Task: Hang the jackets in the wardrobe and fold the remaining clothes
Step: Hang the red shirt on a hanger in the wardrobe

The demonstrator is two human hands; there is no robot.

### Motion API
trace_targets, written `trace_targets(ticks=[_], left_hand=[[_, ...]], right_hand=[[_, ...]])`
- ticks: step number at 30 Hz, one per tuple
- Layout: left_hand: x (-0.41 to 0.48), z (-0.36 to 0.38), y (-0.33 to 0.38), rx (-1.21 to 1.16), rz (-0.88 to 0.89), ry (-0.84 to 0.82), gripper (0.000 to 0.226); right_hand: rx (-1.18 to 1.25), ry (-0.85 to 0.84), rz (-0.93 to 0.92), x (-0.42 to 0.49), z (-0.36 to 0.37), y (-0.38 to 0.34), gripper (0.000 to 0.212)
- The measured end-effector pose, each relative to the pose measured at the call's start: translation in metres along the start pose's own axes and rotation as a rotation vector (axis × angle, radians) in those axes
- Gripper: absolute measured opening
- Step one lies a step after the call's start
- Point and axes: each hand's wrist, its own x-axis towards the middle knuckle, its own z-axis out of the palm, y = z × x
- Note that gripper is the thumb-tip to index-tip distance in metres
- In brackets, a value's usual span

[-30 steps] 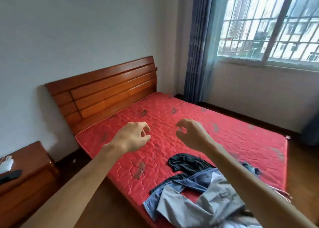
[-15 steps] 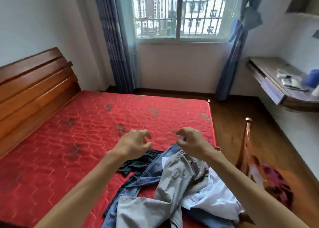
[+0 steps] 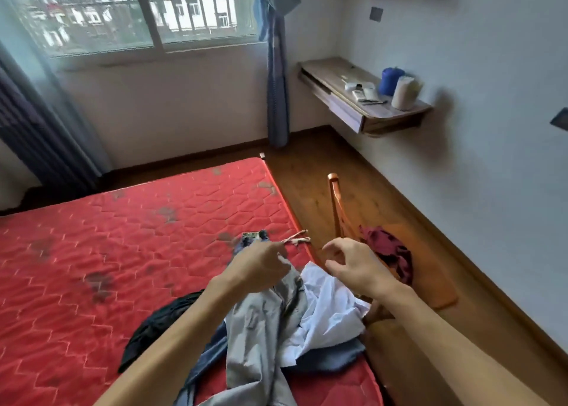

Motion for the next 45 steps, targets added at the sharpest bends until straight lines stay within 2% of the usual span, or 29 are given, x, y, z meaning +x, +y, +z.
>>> trace_targets(ticks=[5,9,12,14,17,21,26,32,38,42,45], left_hand=[[0.062,0.021,0.061,0.007,0.173,-0.019,0.016],[0.115,0.045,0.126,-0.1,0.291,-0.025,0.017],[0.161,0.08,0.18,-0.156,0.29,-0.066,0.022],[0.194,0.113,0.21,-0.197,0.219,-0.072,0.024],[0.237,0.161,0.239,-0.271,0.021,-0.054,0.025],[0.281,0.22,0.252,-0.287,-0.198,-0.144,0.026],[0.343,0.302,0.242,-0.346,-0.448,-0.167,0.031],[0.408,0.417,0.194,-0.399,-0.669,-0.265,0.032],[0.451,0.493,0.152,-0.482,-0.765,-0.261,0.029],[0.468,0.53,0.146,-0.886,-1.0,-0.256,0.03],[0.47,0.537,0.153,-0.913,-0.998,-0.229,0.024]], right_hand=[[0.078,0.122,0.096,-0.008,-0.037,0.062,0.029],[0.135,0.221,0.151,-0.006,-0.073,0.122,0.026],[0.176,0.241,0.206,0.001,-0.096,0.182,0.024],[0.18,0.211,0.237,0.011,-0.106,0.229,0.023],[0.203,0.099,0.297,0.033,-0.12,0.3,0.022],[0.248,-0.017,0.387,0.065,-0.119,0.378,0.02],[0.295,-0.138,0.509,0.114,-0.073,0.46,0.02],[0.319,-0.241,0.64,0.168,0.007,0.551,0.021],[0.404,-0.293,0.657,0.222,0.071,0.612,0.026],[0.475,-0.35,0.704,0.245,0.103,0.633,0.038],[0.527,-0.373,0.788,0.25,0.11,0.63,0.048]])
